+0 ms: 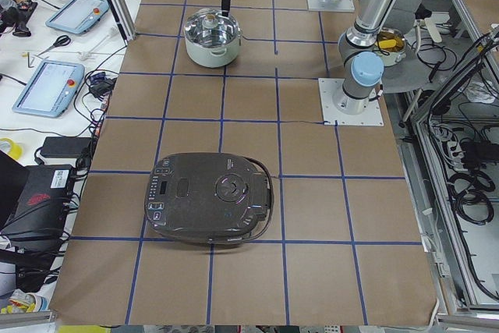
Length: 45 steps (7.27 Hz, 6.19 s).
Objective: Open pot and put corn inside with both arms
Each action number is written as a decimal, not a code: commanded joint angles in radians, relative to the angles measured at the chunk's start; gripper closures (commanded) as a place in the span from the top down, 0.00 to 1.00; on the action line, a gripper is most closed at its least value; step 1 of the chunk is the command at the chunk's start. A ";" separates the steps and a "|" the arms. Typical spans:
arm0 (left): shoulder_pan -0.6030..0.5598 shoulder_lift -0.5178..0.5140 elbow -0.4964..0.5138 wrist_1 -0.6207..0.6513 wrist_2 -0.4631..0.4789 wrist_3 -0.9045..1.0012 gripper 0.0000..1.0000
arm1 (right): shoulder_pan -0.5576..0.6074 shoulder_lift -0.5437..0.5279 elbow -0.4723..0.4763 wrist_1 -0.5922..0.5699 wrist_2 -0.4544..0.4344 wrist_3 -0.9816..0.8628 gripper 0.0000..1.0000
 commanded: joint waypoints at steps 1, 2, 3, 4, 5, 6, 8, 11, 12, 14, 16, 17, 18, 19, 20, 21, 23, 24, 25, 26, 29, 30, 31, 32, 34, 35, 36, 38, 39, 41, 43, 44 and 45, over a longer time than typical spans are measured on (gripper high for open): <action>-0.002 -0.002 -0.002 0.007 0.005 -0.043 1.00 | -0.002 0.004 0.003 0.002 0.004 0.002 1.00; -0.002 -0.007 0.002 0.022 0.006 -0.052 1.00 | -0.003 0.004 0.003 0.008 -0.002 -0.004 1.00; -0.002 -0.004 0.002 0.022 0.015 -0.052 1.00 | -0.003 0.004 0.003 0.007 -0.002 -0.003 1.00; -0.004 -0.001 0.004 0.022 0.015 -0.063 1.00 | -0.003 0.004 0.003 0.002 -0.016 -0.006 1.00; -0.004 0.001 0.004 0.019 0.017 -0.069 1.00 | -0.003 0.006 0.004 0.006 -0.019 -0.003 1.00; -0.010 -0.002 0.004 0.020 0.017 -0.072 1.00 | -0.005 0.007 0.004 0.008 -0.023 -0.004 1.00; -0.041 -0.012 0.006 0.023 0.020 -0.080 1.00 | -0.003 0.007 0.006 0.026 -0.022 -0.004 1.00; -0.077 -0.121 0.007 0.246 0.003 -0.119 0.98 | -0.005 0.007 0.033 0.008 -0.022 0.002 1.00; -0.137 -0.198 0.009 0.301 0.005 -0.126 0.98 | -0.008 0.006 0.038 0.005 -0.022 0.002 1.00; -0.202 -0.332 0.079 0.324 0.003 -0.171 0.98 | -0.087 0.030 0.057 -0.028 -0.007 -0.017 1.00; -0.259 -0.372 0.088 0.318 0.014 -0.193 0.99 | -0.161 0.044 0.183 -0.195 -0.010 -0.172 0.91; -0.259 -0.378 0.088 0.316 0.009 -0.198 1.00 | -0.202 0.047 0.299 -0.365 -0.007 -0.296 0.96; -0.262 -0.381 0.082 0.310 0.012 -0.201 1.00 | -0.274 0.052 0.440 -0.535 -0.001 -0.361 1.00; -0.262 -0.401 0.076 0.324 0.003 -0.239 0.99 | -0.329 0.081 0.554 -0.697 0.000 -0.433 1.00; -0.268 -0.416 0.076 0.327 0.008 -0.239 0.98 | -0.336 0.140 0.601 -0.784 -0.004 -0.431 1.00; -0.274 -0.420 0.073 0.327 0.011 -0.241 0.98 | -0.335 0.173 0.604 -0.779 -0.001 -0.429 1.00; -0.283 -0.429 0.058 0.335 0.009 -0.235 0.92 | -0.332 0.190 0.609 -0.765 -0.005 -0.457 1.00; -0.289 -0.430 0.039 0.338 0.009 -0.244 0.90 | -0.332 0.214 0.610 -0.768 -0.016 -0.489 1.00; -0.291 -0.426 0.035 0.346 0.014 -0.236 0.89 | -0.332 0.227 0.612 -0.770 -0.016 -0.489 1.00; -0.291 -0.427 0.035 0.344 0.012 -0.231 0.60 | -0.332 0.230 0.610 -0.780 -0.002 -0.489 0.93; -0.291 -0.417 0.036 0.343 0.008 -0.238 0.26 | -0.332 0.240 0.606 -0.785 -0.004 -0.486 0.00; -0.291 -0.409 0.036 0.341 0.003 -0.239 0.23 | -0.332 0.240 0.601 -0.785 -0.008 -0.480 0.00; -0.286 -0.388 0.047 0.330 0.001 -0.239 0.20 | -0.332 0.237 0.577 -0.787 -0.004 -0.472 0.00; -0.288 -0.356 0.068 0.308 0.006 -0.239 0.19 | -0.321 0.231 0.516 -0.761 -0.010 -0.450 0.00; -0.161 -0.308 0.085 0.237 0.001 -0.186 0.19 | -0.176 0.219 0.384 -0.655 -0.017 -0.196 0.00; -0.065 -0.291 0.082 0.235 0.000 -0.116 0.19 | -0.043 0.225 0.303 -0.595 -0.019 -0.076 0.00; 0.017 -0.291 0.076 0.238 -0.005 -0.066 0.18 | 0.074 0.240 0.190 -0.502 -0.039 0.112 0.00; 0.189 -0.320 0.030 0.250 -0.019 0.090 0.18 | 0.263 0.343 -0.162 -0.217 -0.065 0.323 0.00; 0.250 -0.346 -0.009 0.275 -0.018 0.209 0.16 | 0.334 0.413 -0.293 -0.164 -0.063 0.430 0.00; 0.300 -0.369 -0.108 0.413 -0.012 0.278 0.15 | 0.444 0.541 -0.394 -0.194 -0.065 0.582 0.00; 0.321 -0.392 -0.169 0.456 -0.009 0.305 0.11 | 0.504 0.614 -0.427 -0.252 -0.062 0.641 0.00; 0.324 -0.394 -0.218 0.506 -0.008 0.304 0.09 | 0.521 0.641 -0.428 -0.274 -0.062 0.641 0.00; 0.330 -0.392 -0.256 0.549 -0.008 0.304 0.09 | 0.529 0.655 -0.427 -0.283 -0.062 0.638 0.00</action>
